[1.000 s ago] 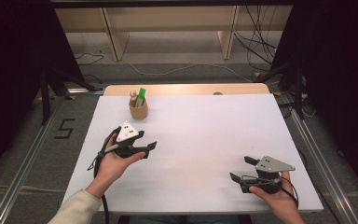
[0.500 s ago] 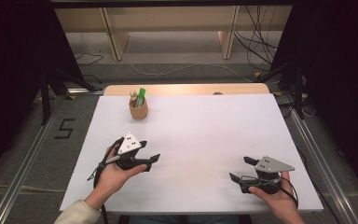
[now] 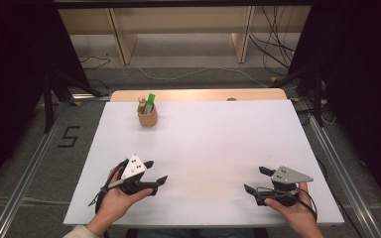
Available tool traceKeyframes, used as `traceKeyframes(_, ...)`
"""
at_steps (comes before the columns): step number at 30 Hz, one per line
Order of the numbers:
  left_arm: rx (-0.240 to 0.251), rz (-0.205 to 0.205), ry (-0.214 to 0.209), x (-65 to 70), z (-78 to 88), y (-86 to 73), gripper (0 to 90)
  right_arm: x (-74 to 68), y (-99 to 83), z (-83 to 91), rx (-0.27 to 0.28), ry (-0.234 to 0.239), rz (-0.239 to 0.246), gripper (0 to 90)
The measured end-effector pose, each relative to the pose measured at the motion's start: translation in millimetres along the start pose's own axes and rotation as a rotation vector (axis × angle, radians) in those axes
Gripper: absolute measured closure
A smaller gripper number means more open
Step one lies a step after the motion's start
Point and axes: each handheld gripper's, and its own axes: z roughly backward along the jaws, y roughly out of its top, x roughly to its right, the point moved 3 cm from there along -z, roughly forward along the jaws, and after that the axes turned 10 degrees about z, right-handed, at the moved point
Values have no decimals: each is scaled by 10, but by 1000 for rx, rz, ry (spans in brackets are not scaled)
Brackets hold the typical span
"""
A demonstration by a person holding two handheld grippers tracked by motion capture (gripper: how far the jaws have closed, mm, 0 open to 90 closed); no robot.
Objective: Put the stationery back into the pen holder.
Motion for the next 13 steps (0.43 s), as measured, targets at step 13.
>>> traceKeyframes(13, -9, -35, -6, 113, -48, -172, 298, -3, 4, 0, 0, 5, 10, 175)
